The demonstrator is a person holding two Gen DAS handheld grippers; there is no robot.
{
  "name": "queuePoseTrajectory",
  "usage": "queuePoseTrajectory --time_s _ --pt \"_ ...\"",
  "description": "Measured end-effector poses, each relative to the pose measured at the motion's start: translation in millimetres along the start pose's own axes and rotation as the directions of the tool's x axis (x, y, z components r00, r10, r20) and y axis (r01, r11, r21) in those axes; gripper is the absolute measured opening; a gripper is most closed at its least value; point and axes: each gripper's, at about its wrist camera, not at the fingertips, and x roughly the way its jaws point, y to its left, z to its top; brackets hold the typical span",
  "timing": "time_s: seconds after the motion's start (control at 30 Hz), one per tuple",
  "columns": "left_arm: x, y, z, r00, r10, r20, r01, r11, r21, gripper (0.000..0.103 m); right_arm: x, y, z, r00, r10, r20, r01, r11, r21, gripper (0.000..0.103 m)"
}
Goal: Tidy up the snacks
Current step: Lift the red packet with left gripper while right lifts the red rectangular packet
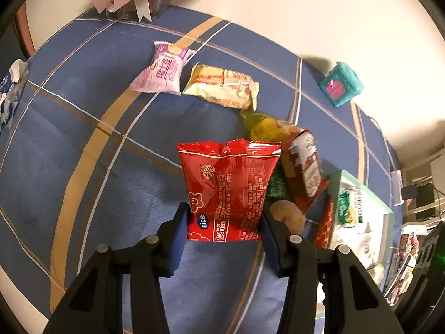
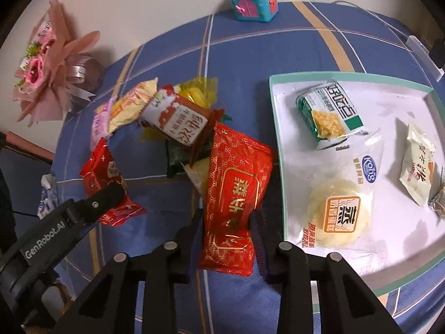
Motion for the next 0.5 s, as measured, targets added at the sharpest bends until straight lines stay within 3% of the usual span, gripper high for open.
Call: queuePoseTrajectory --time_s 0.07,0.1,0.13,0.5 --pt "-3.9 -2.0 -0.1 1.000 -0.004 0.010 0.004 1.000 0.004 0.050 -6.5 5.4 -1.5 1.000 0.001 0.011 -0.001 1.000 -0.014 0.028" --pt "-5.1 -2.9 0.1 1.000 -0.005 0.013 0.005 1.000 0.004 0.050 -8.5 5.5 -2.0 1.000 0.007 0.014 -0.007 1.000 -0.019 0.015" --pt "-5.3 -4.5 0.1 1.000 -0.004 0.015 0.004 1.000 0.005 0.050 -10.3 5.0 -2.8 1.000 0.013 0.011 -0.013 1.000 -0.022 0.013" --pt "10.3 -5.9 -3.3 0.999 0.022 -0.032 -0.021 1.000 0.006 0.050 5.4 -3.2 -4.3 0.999 -0.006 -0.039 0.006 1.000 -0.007 0.010"
